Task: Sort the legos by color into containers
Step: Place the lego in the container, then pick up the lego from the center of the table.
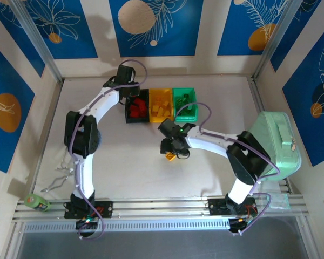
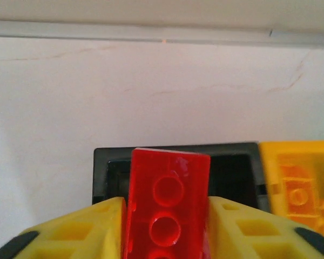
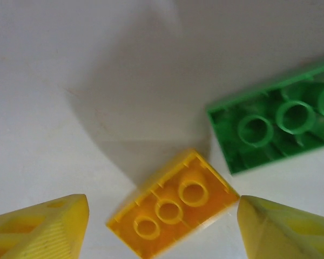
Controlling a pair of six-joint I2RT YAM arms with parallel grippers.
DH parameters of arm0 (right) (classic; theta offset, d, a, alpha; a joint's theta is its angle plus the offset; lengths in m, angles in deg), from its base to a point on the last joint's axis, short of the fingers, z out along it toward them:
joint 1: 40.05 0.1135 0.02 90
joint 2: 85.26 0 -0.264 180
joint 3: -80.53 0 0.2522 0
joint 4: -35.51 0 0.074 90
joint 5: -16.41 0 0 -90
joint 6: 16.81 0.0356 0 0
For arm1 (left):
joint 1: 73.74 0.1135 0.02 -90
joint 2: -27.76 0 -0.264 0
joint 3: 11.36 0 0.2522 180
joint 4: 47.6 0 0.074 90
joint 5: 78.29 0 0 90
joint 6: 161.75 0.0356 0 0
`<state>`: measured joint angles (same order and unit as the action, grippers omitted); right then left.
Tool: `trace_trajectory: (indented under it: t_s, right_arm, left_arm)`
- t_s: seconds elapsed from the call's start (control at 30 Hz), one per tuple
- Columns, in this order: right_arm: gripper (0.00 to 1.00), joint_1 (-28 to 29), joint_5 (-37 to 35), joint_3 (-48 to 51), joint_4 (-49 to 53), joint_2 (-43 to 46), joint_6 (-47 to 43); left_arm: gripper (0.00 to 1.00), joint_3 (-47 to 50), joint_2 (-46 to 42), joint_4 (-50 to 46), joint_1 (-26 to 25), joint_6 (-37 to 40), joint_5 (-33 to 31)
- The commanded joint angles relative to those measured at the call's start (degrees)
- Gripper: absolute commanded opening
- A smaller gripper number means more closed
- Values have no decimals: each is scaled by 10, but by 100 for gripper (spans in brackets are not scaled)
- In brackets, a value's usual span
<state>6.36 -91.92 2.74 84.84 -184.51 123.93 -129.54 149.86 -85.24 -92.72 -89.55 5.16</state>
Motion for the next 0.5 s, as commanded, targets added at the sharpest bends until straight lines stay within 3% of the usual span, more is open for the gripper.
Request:
trace_trajectory:
  t_s: [0.0,0.13,0.3,0.47]
  right_arm:
    - [72,3,10,-35,27,-39,42]
    - [70,3,4,-53,46,-75,56]
    - [66,7,7,-71,59,-101,54]
    - [44,22,10,-82,69,-125,58]
  left_arm:
    - [53,-11,-4,-42,-3,8,49]
    - [63,37,-50,-12,-3,-2,69]
    - [67,134,-149,21,-3,-24,77]
    - [69,272,-289,65,-3,-44,64]
